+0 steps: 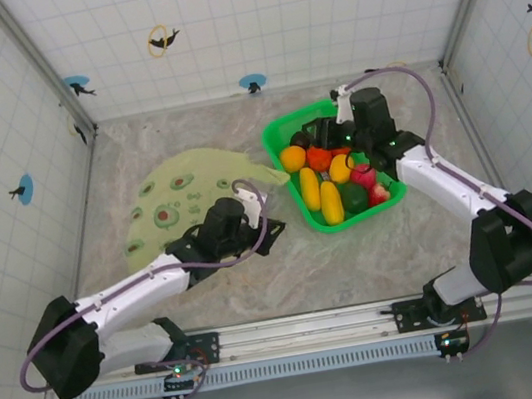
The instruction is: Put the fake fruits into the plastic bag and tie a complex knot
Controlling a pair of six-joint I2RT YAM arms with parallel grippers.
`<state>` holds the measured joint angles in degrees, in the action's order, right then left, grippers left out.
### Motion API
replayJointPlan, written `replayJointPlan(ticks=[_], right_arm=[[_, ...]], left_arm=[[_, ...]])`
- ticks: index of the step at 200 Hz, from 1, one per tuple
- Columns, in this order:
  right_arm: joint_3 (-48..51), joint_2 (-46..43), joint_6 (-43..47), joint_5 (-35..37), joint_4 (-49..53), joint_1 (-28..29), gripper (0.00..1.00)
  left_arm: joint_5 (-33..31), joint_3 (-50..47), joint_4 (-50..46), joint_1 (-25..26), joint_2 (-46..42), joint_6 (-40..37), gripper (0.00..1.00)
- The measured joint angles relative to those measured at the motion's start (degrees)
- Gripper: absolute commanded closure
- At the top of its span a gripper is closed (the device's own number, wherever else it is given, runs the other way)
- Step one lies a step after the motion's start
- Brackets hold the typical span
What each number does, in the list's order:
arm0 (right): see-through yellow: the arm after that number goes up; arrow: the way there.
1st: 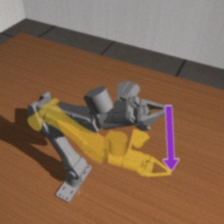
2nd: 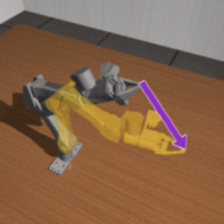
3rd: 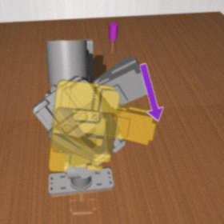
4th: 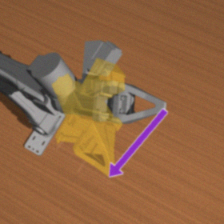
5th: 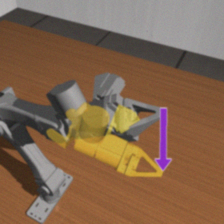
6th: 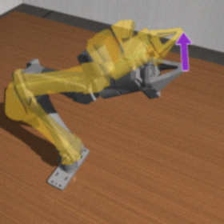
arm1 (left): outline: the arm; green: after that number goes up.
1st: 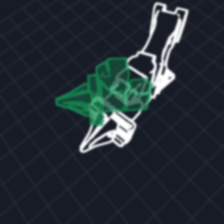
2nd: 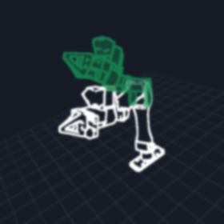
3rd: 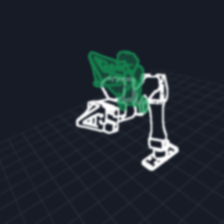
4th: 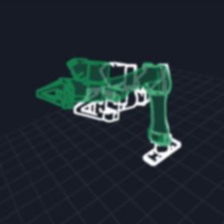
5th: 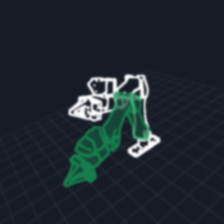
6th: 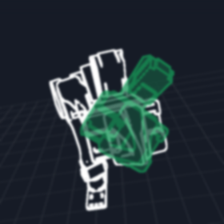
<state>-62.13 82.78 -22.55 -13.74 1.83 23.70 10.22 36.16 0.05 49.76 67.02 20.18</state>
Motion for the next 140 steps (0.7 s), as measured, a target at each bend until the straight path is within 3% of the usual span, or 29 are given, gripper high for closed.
replayJointPlan(ticks=[11, 25, 59, 109, 140], right_arm=[[-1.29, 1.25, 2.43, -0.70, 2.49, 0.68, 0.36], [-4.46, 4.22, 6.03, -0.85, 6.27, 2.32, 0.35], [-9.68, 9.92, 14.32, -0.04, 13.40, 9.99, 0.35], [-16.61, 20.00, 20.35, 2.78, 18.18, 16.81, 0.31], [-24.74, 30.03, 22.58, 11.76, 20.76, 19.91, 0.22]], left_arm=[[-1.20, -1.73, -0.46, -0.04, -1.92, 1.49, 0.41], [-1.95, -3.87, -1.60, -0.02, -4.50, 3.17, 0.34], [-6.32, -5.60, -6.47, -0.02, -7.82, 7.41, 0.35], [-29.05, -5.62, -17.14, -0.02, -18.95, 18.73, 0.37], [-40.11, -3.61, -23.93, -0.04, -21.70, 22.27, 0.37]])
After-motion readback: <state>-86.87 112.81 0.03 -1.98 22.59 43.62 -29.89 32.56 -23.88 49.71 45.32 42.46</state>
